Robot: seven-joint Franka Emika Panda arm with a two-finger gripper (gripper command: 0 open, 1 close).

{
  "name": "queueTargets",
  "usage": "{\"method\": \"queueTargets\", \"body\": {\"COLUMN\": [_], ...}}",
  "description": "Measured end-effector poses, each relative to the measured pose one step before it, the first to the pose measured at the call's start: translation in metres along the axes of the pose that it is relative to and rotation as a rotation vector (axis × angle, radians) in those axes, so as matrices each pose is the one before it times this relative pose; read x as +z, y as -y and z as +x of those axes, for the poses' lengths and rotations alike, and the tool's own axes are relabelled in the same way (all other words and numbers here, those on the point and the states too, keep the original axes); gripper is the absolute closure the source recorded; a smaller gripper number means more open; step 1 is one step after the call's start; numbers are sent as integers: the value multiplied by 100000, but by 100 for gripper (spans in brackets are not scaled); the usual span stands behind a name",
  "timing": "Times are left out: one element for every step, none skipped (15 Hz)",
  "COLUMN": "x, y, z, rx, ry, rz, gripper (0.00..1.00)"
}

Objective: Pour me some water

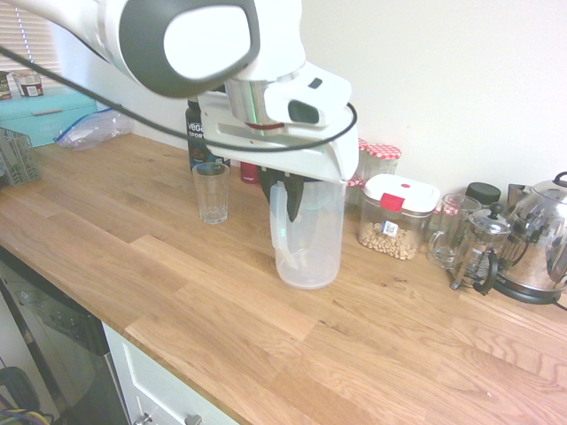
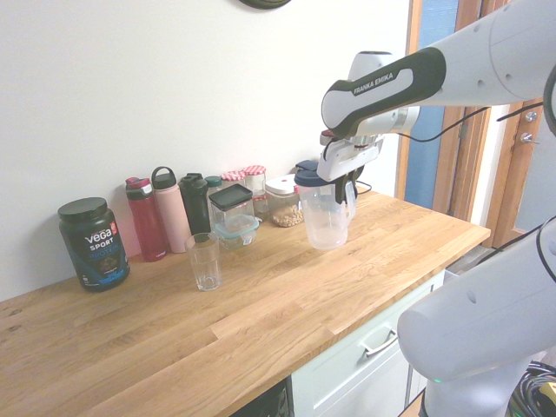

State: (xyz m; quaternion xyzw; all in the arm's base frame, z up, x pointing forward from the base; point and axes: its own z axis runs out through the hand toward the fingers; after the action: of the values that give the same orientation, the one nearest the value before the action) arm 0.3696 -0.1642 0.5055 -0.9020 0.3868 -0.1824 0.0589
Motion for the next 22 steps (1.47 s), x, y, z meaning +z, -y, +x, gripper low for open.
{"method": "queueTargets", "body": {"x": [919, 1016, 981, 776, 550, 244, 127, 48, 115, 111, 57, -7, -5, -26, -24, -7, -5, 0, -35, -138, -292, -433], "y": [114, 6, -100, -186, -294, -335, -394, -370, -262, -186, -143, -117, -103, -15, 16, 5, 42, 62, 113, 168, 192, 127], "z": [394, 205, 29, -196, -287, -204, -65, -28, -52, -62, 20, 71, 50, 22, 5, -3, -23, -37, -43, -17, 10, -59], "rx": [4495, 4662, 4758, 3640, 2215, 638, 276, 326, 20, -218, -43, 58, -1, -399, -499, -362, -511, -492, -406, -561, -727, -986], "ry": [-2603, -2720, -3056, -2330, -53, 754, 1148, 1433, 1242, 988, 362, -117, 110, 216, 166, 49, -56, -97, -157, -341, -436, -336], "rz": [3469, 3244, 2777, 1085, -921, -1671, -2017, -1607, -1326, -1155, -645, -291, -391, -527, -488, -337, -330, -317, -98, 0, -128, -615], "gripper": [100, 100, 100, 100, 100, 100, 100, 100, 100, 100, 100, 0, 0, 0, 0, 0, 0, 0, 0, 0, 0, 0]}}
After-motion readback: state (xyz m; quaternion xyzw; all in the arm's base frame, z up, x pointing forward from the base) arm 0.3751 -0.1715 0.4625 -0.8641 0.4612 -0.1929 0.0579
